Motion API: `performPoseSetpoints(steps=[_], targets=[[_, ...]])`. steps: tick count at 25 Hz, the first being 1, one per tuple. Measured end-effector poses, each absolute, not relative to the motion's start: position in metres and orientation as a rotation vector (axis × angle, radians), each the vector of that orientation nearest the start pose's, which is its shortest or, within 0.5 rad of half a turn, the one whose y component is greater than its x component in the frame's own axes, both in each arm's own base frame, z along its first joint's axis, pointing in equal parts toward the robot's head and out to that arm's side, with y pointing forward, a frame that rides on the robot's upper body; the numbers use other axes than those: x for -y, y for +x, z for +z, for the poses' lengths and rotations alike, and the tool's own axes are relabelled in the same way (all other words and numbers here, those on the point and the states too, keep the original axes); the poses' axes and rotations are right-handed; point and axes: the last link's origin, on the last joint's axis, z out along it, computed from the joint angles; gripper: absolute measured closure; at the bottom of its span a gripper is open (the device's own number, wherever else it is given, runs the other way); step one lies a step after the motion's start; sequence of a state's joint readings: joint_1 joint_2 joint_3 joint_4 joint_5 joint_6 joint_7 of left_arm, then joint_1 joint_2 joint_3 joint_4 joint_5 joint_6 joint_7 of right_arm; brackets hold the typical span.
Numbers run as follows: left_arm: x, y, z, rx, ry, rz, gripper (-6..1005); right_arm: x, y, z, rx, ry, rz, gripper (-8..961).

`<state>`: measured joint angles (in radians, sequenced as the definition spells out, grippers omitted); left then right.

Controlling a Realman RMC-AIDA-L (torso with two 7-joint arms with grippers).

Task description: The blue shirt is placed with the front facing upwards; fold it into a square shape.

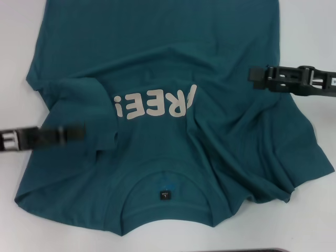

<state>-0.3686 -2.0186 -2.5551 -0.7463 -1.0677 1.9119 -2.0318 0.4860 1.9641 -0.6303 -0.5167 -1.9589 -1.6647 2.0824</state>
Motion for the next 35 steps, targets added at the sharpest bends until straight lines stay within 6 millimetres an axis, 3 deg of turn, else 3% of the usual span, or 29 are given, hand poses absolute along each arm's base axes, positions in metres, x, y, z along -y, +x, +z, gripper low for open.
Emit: performPoseSetpoints(steps=[5, 11, 19, 35], targets=[[-0.256, -0.300, 0.037, 1.663, -2.601, -0.820, 157, -0.302, 0.307, 0.041, -1.811, -2.398, 0.820, 71], [-0.256, -0.301, 0.037, 1.682, -2.574, -0.839, 157, -0.283, 0.325, 0.066, -1.835, -2.431, 0.691, 72], [-0.260, -0.300, 0.040, 1.686, -2.532, -0.898, 157, -0.279, 0.349, 0.103, -1.936, -2.214, 0.580, 72], [-0.259, -0.303, 0.044, 1.693, -2.495, -0.926, 157, -0.288, 0.358, 0.093, -2.014, -2.110, 0.434, 73]])
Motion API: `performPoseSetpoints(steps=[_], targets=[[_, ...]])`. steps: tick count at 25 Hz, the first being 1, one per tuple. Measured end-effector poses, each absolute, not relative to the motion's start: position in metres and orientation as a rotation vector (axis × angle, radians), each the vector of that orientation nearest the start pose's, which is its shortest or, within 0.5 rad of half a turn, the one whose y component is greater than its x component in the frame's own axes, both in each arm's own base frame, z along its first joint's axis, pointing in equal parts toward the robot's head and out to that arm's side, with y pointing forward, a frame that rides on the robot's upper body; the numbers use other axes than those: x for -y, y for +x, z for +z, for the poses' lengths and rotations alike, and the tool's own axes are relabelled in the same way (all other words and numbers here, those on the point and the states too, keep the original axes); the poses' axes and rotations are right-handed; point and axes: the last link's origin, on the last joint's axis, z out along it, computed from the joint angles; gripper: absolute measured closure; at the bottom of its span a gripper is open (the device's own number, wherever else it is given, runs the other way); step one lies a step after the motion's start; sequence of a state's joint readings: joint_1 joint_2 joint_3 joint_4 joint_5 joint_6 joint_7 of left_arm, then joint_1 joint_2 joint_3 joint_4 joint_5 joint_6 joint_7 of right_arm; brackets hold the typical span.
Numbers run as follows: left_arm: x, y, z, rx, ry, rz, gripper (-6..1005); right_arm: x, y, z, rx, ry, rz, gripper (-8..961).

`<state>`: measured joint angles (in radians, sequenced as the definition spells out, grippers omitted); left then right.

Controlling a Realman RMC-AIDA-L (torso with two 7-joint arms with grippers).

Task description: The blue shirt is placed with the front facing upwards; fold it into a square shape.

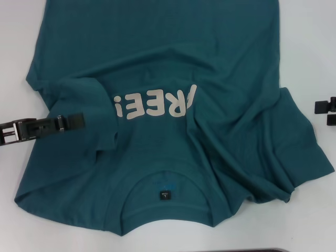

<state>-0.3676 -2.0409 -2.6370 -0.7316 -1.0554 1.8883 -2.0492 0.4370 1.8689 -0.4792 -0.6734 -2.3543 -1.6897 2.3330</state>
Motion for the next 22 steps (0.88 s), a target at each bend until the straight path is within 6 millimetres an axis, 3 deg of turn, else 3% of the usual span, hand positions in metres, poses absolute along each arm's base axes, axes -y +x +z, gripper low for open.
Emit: performPoseSetpoints(steps=[22], targets=[[-0.260, -0.303, 0.043, 1.697, -2.487, -0.926, 156, -0.304, 0.354, 0.063, -2.006, -2.124, 0.326, 74]])
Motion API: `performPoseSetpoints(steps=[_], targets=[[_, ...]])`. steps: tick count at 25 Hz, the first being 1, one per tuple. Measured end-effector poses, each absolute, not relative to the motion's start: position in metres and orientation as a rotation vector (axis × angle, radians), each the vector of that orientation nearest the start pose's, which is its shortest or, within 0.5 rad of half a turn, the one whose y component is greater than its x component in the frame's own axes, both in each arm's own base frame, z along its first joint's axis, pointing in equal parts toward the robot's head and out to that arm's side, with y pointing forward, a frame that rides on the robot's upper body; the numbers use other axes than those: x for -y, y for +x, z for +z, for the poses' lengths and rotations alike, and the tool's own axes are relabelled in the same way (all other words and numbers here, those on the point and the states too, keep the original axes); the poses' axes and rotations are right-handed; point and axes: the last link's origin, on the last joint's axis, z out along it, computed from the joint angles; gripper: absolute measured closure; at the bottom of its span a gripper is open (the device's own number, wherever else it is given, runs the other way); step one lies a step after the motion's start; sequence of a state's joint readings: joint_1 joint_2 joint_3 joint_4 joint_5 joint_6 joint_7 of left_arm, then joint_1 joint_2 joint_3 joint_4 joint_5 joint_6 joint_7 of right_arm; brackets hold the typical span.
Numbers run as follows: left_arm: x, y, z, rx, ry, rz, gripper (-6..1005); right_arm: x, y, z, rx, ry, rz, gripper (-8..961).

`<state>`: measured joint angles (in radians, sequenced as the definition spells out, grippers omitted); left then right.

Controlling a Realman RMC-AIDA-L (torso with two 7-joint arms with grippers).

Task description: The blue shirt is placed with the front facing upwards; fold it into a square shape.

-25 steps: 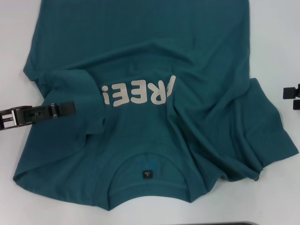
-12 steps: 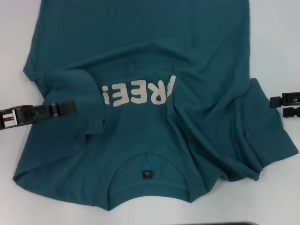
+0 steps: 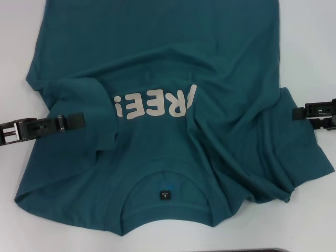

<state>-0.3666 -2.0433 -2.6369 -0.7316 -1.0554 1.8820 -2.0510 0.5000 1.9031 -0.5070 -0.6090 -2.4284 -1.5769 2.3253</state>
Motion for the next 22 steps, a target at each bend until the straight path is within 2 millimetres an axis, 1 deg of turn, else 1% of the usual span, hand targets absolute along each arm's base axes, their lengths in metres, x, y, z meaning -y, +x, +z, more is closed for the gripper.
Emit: performPoseSetpoints(steps=[14, 22], targets=[[-0.261, -0.301, 0.043, 1.695, -2.494, -0.927, 157, -0.306, 0.349, 0.054, -1.995, -2.164, 0.286, 75], [-0.261, -0.301, 0.043, 1.698, -2.493, -0.928, 157, -0.301, 0.342, 0.051, -2.030, -2.214, 0.278, 76]])
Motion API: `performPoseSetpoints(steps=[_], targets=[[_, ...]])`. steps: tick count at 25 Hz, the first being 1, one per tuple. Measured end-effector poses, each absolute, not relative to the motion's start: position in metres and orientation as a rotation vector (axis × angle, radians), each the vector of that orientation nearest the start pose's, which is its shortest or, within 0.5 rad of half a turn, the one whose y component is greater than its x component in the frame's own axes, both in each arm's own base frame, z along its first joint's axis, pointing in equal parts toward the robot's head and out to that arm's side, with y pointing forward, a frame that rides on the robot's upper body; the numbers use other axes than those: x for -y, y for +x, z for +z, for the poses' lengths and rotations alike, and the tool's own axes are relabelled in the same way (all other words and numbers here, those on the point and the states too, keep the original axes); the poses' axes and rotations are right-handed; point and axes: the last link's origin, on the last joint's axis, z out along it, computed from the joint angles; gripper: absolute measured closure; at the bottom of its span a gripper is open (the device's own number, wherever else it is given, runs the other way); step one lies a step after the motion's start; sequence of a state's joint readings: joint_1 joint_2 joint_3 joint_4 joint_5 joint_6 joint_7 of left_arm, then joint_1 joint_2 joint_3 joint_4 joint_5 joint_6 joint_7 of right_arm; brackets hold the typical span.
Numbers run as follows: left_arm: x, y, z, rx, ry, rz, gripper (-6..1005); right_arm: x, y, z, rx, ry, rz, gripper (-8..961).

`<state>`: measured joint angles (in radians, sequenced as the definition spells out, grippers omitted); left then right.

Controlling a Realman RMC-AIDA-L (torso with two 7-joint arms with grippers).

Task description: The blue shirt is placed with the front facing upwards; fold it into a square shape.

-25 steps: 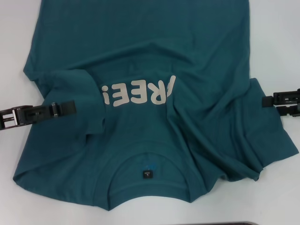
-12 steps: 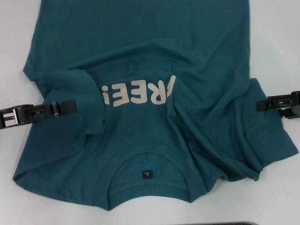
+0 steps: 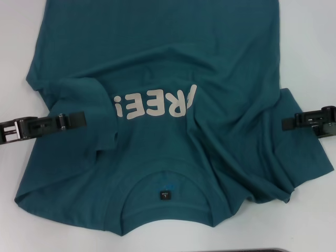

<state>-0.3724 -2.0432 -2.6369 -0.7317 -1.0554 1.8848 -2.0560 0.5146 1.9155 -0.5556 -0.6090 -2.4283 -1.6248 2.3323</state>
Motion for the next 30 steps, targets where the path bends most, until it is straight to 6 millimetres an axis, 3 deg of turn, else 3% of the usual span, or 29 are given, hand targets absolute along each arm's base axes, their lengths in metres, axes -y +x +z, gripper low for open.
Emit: performPoseSetpoints(steps=[6, 17, 23, 30], targets=[[-0.262, -0.300, 0.043, 1.701, -2.496, -0.930, 157, -0.299, 0.343, 0.051, -2.045, -2.210, 0.261, 76], [-0.262, -0.299, 0.044, 1.704, -2.497, -0.935, 156, -0.297, 0.344, 0.047, -2.049, -2.228, 0.171, 278], [-0.263, -0.299, 0.044, 1.702, -2.497, -0.935, 156, -0.294, 0.345, 0.051, -2.060, -2.225, 0.174, 494], [-0.263, -0.299, 0.044, 1.704, -2.490, -0.942, 157, -0.291, 0.346, 0.061, -2.062, -2.221, 0.167, 862]])
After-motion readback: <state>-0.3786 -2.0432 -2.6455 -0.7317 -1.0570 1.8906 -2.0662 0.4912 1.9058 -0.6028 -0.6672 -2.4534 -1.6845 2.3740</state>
